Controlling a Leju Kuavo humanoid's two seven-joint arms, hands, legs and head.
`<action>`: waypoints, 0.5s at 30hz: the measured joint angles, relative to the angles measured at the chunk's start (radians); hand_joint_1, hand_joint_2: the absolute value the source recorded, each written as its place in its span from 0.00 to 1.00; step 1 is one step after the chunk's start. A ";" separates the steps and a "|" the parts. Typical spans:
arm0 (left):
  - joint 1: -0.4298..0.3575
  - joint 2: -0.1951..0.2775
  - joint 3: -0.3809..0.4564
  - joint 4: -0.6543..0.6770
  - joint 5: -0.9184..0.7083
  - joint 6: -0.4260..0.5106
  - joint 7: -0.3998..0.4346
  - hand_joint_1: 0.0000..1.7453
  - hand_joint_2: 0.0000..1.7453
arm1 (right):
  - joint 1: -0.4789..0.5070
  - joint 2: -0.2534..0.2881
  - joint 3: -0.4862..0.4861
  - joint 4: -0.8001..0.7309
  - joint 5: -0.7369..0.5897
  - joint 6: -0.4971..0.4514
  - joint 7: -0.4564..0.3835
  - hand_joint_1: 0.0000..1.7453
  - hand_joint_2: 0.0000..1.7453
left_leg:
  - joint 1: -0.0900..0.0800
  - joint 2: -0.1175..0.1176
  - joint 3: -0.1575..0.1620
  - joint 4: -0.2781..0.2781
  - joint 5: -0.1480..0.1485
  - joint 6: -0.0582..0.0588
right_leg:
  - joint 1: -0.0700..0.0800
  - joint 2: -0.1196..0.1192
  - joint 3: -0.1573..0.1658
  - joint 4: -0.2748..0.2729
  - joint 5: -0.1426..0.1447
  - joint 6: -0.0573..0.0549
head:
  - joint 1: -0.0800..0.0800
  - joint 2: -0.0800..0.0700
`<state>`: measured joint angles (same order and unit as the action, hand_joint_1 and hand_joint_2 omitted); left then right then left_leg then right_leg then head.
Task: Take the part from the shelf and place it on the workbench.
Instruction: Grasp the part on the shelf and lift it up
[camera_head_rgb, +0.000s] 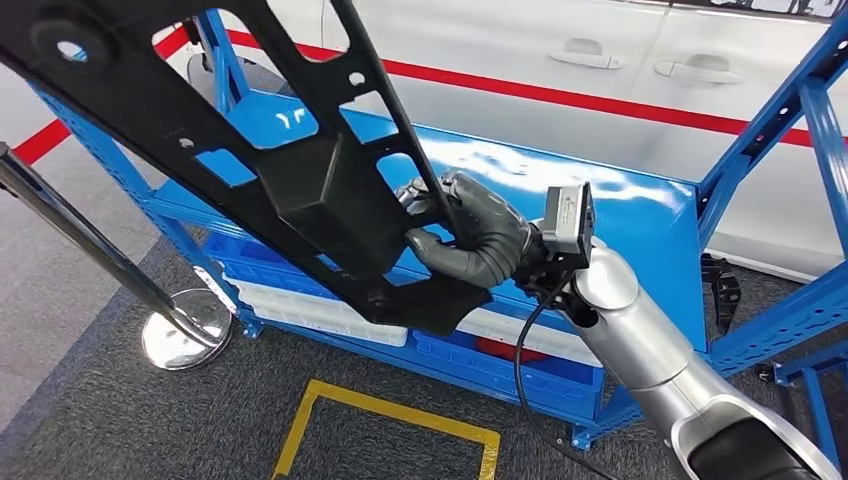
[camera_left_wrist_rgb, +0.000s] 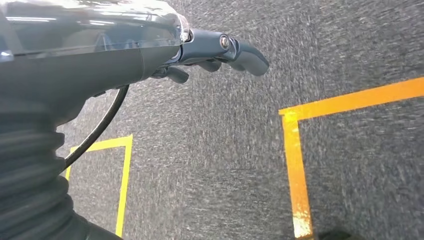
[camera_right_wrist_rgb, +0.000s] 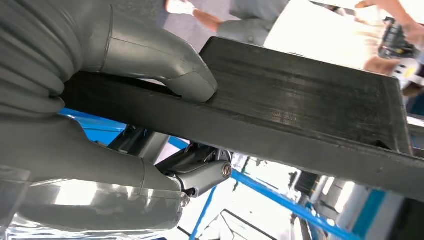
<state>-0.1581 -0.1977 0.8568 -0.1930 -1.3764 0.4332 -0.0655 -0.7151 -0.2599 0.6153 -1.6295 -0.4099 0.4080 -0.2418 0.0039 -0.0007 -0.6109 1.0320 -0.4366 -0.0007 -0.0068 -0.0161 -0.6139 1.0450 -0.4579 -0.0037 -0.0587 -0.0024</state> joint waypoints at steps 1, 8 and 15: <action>0.000 0.000 0.003 0.000 0.002 0.003 -0.002 0.00 1.00 | 0.008 -0.002 0.000 -0.001 -0.001 -0.001 -0.004 1.00 1.00 | 0.000 0.002 0.000 -0.001 -0.001 -0.005 | -0.001 0.003 -0.001 0.000 0.002 -0.005 | 0.000 0.000; -0.002 -0.003 0.021 0.000 0.023 -0.026 0.008 0.00 1.00 | 0.020 -0.050 0.007 0.005 -0.024 -0.007 -0.010 1.00 1.00 | 0.005 0.003 -0.119 0.273 -0.137 -0.030 | -0.003 0.005 0.001 -0.004 0.008 -0.028 | 0.000 0.000; -0.002 -0.003 0.035 0.000 0.021 -0.057 0.041 0.00 1.00 | 0.037 -0.082 0.008 0.016 -0.049 -0.030 -0.007 1.00 1.00 | -0.006 -0.016 0.020 -0.002 -0.010 0.004 | 0.000 0.014 -0.003 -0.005 0.018 -0.013 | 0.000 0.000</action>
<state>-0.1597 -0.2009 0.8922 -0.1930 -1.3551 0.3758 -0.0248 -0.6777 -0.3419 0.6236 -1.6132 -0.4593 0.3781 -0.2492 -0.0019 -0.0162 -0.5911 1.0295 -0.4470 0.0030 -0.0064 -0.0018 -0.6171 1.0400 -0.4396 -0.0162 -0.0587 -0.0023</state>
